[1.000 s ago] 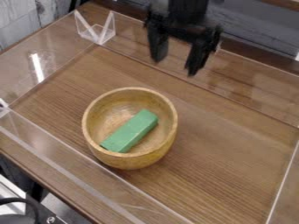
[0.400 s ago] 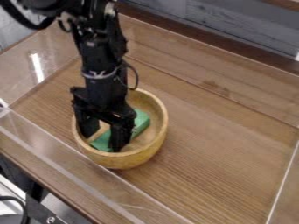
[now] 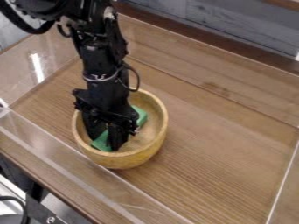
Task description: Remove the green block from inside the brown bowl and put it on the table
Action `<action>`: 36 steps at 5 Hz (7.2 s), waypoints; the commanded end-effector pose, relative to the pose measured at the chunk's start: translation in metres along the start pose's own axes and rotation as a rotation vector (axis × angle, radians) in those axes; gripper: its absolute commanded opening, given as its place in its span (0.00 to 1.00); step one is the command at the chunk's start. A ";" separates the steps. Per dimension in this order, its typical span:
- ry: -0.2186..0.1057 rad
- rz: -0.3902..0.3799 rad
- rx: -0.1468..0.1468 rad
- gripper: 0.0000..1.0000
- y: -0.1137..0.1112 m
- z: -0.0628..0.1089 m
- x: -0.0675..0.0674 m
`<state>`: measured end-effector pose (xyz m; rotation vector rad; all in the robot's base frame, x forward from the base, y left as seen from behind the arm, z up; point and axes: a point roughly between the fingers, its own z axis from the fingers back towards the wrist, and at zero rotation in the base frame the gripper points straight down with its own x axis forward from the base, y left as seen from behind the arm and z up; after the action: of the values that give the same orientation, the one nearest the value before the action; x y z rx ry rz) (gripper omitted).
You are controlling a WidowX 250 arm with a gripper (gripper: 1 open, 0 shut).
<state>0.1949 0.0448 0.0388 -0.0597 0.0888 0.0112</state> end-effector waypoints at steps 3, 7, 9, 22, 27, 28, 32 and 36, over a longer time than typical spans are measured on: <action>0.047 0.016 -0.041 0.00 -0.010 0.009 -0.006; 0.117 0.045 -0.098 0.00 -0.022 0.027 -0.018; 0.122 0.053 -0.121 0.00 -0.025 0.044 -0.019; 0.028 -0.165 -0.142 0.00 -0.163 0.063 -0.009; 0.017 -0.118 -0.175 0.00 -0.135 0.047 0.005; 0.015 -0.115 -0.180 0.00 -0.133 0.042 0.008; 0.007 -0.112 -0.199 0.00 -0.130 0.030 0.021; 0.007 -0.116 -0.218 0.00 -0.129 0.028 0.027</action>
<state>0.2147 -0.0814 0.0604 -0.2719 0.1453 -0.0863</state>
